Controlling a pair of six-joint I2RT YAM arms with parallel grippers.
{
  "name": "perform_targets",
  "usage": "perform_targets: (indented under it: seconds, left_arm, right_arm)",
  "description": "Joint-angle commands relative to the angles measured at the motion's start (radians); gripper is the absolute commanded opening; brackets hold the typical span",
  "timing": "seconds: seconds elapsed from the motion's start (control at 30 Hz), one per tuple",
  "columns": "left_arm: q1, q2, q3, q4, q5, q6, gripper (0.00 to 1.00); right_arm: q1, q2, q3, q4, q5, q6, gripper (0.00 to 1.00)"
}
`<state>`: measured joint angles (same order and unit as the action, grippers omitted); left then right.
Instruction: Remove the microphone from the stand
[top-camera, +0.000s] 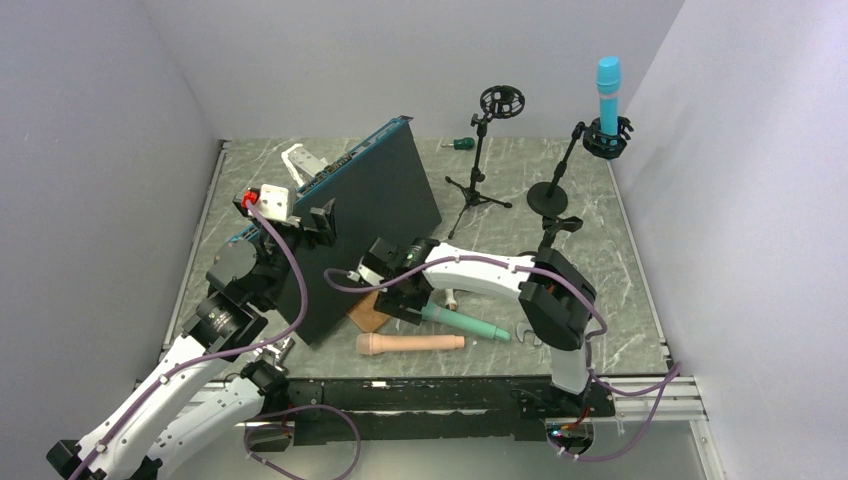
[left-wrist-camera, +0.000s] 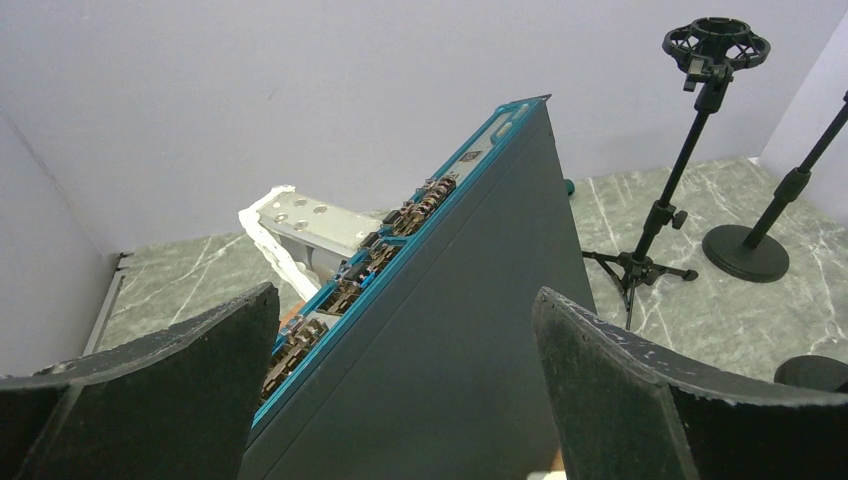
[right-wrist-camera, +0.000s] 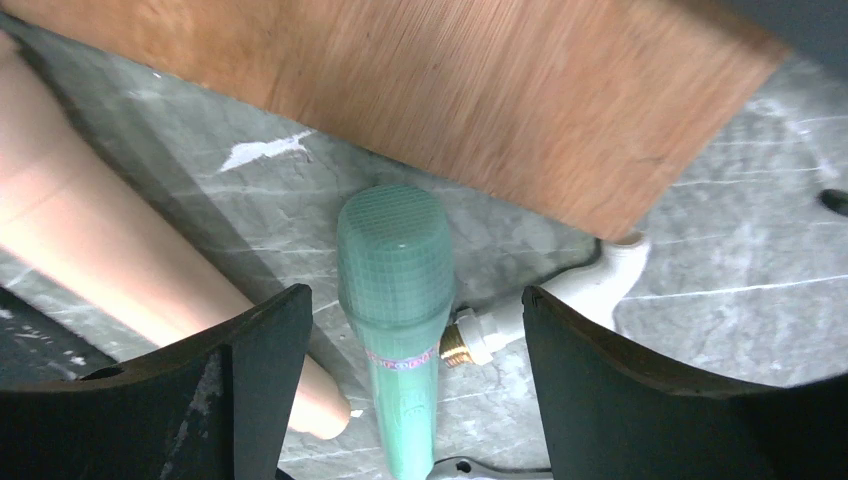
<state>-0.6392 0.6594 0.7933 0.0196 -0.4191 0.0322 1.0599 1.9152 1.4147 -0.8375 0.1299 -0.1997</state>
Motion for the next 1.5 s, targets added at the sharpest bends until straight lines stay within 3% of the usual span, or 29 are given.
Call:
perform_targets:
  seconds: [0.0, 0.3, 0.6, 0.77, 1.07, 1.2, 1.47]
  left_arm:
    - [0.0, -0.002, 0.026, 0.017, 0.013, -0.011, 0.99]
    - [0.0, -0.005, 0.026, 0.017, 0.017, -0.014, 0.99]
    - [-0.001, -0.011, 0.027, 0.014, 0.025, -0.022, 0.99]
    - [-0.002, -0.018, 0.027, 0.016, 0.029, -0.023, 0.99]
    - [-0.003, -0.02, 0.035, 0.005, 0.048, -0.025, 0.99]
    - [-0.003, -0.014, 0.04, 0.002, 0.066, -0.025, 0.99]
    - [-0.014, -0.006, 0.039, 0.001, 0.059, -0.025, 0.99]
  right_arm:
    - [-0.002, -0.115, 0.088, -0.008, 0.014, -0.008, 0.8]
    - [-0.093, -0.291, 0.116, 0.112, 0.175, 0.052, 0.83]
    - [-0.345, -0.525, 0.098, 0.356, 0.155, 0.312, 0.95]
    - [-0.509, -0.571, 0.054, 0.422, -0.004, 0.414, 0.95]
    - [-0.817, -0.506, -0.041, 0.535, -0.435, 0.568, 0.96]
    - [-0.894, -0.432, -0.071, 0.617, -0.554, 0.516, 0.96]
    - [-0.953, -0.264, -0.059, 0.748, -0.738, 0.469, 0.78]
